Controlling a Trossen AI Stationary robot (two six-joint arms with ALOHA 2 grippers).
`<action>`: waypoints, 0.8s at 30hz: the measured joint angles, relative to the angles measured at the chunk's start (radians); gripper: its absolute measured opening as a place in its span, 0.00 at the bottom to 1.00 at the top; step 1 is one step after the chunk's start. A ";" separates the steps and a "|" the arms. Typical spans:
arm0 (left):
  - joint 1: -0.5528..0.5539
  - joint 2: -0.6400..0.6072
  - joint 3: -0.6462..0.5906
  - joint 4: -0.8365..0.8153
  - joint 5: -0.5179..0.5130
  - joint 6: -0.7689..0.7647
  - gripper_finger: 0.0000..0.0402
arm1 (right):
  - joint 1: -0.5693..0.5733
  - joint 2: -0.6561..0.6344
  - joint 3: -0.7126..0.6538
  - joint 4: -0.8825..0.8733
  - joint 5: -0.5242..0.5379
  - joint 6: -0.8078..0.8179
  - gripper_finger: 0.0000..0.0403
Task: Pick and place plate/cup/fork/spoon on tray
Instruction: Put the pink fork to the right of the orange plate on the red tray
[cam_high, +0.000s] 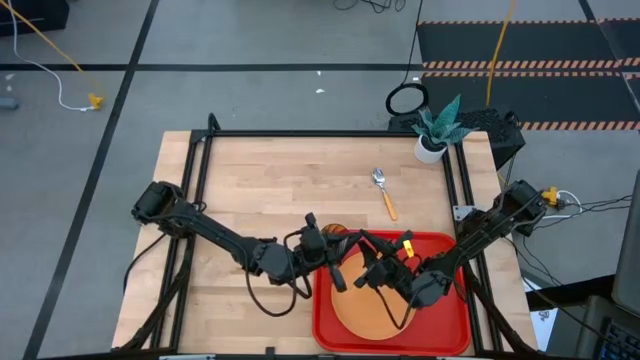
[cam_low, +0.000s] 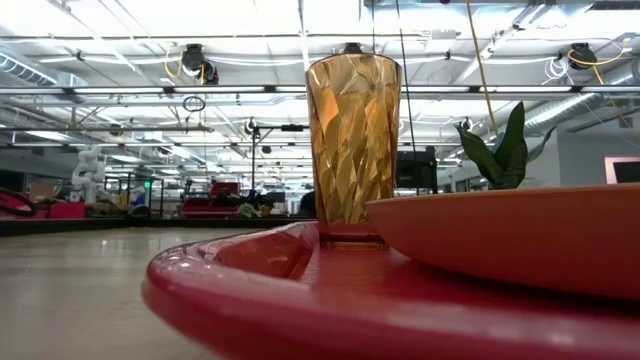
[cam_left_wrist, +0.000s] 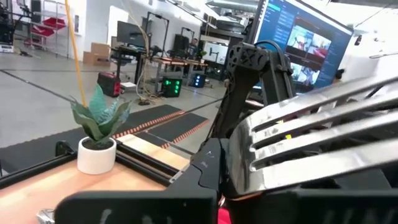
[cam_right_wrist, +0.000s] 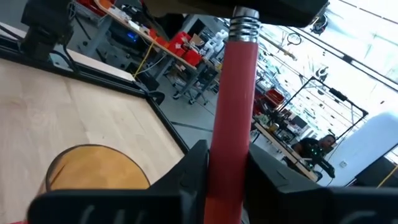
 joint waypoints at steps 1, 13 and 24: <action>0.000 0.000 0.000 0.001 0.001 -0.006 0.02 | 0.000 0.000 0.000 0.000 -0.001 -0.003 0.14; -0.008 -0.009 0.000 -0.026 0.033 -0.006 0.22 | 0.020 -0.024 0.000 0.001 0.000 0.026 0.14; -0.021 -0.070 0.000 -0.156 0.022 0.021 0.45 | 0.098 -0.117 -0.001 0.014 0.005 0.144 0.14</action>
